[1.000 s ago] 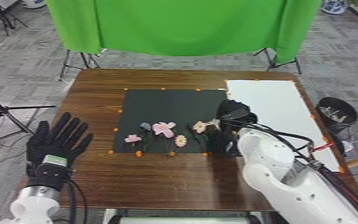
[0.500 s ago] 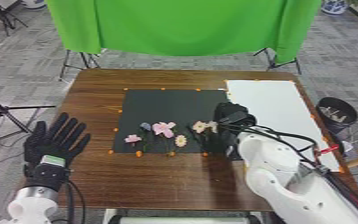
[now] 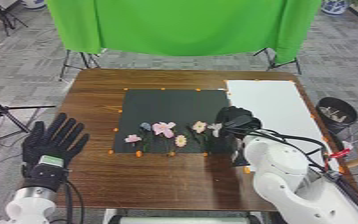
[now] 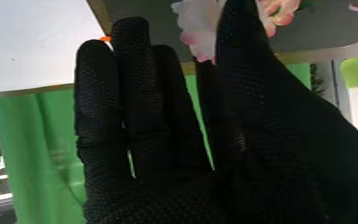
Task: Arrange flowers
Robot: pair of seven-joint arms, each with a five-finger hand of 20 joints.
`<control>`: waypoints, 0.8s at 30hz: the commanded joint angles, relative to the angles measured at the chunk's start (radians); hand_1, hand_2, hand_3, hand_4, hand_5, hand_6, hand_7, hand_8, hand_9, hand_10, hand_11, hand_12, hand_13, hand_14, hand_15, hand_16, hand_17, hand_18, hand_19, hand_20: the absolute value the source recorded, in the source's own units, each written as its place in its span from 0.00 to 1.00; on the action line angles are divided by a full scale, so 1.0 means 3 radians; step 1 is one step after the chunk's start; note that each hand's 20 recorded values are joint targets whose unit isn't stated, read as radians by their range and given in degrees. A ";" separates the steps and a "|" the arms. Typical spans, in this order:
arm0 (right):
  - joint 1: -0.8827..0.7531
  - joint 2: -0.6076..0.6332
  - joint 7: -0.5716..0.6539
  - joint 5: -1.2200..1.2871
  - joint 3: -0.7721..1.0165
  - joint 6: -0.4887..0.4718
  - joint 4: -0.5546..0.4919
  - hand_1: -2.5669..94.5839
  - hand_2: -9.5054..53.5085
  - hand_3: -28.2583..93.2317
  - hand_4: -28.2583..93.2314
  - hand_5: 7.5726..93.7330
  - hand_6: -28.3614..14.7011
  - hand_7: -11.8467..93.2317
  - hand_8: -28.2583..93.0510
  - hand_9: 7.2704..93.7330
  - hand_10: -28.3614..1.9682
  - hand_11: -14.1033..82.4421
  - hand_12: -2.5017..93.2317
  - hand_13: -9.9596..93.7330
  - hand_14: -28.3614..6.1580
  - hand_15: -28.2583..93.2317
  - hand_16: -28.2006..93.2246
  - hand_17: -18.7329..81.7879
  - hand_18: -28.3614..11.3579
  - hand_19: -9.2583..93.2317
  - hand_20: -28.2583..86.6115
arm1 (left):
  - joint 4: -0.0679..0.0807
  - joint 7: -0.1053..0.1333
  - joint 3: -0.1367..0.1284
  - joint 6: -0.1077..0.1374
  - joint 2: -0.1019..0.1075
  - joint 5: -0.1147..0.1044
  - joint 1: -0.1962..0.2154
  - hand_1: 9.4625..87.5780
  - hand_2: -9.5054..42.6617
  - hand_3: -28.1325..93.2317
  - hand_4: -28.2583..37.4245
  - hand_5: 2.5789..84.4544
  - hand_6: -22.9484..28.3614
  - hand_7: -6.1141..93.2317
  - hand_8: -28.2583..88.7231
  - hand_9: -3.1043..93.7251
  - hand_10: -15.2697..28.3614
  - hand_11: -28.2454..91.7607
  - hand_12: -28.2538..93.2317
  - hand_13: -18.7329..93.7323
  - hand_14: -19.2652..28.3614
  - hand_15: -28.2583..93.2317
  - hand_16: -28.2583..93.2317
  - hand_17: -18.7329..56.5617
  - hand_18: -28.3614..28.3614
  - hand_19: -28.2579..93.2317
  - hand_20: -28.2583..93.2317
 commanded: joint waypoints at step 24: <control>-0.0611 -0.0200 -0.0879 0.1367 0.1050 0.1772 0.0070 0.08 0.31 0.82 0.03 0.39 0.47 0.20 0.17 0.38 0.24 0.22 0.19 0.48 0.25 0.47 0.34 0.42 0.19 0.61 0.34 | 0.0029 0.0086 -0.0216 -0.0104 0.0046 0.0349 0.0110 0.22 0.40 0.81 0.00 0.43 0.63 0.17 0.16 0.34 0.70 0.36 0.31 0.34 0.70 0.47 0.17 0.13 0.75 0.52 0.29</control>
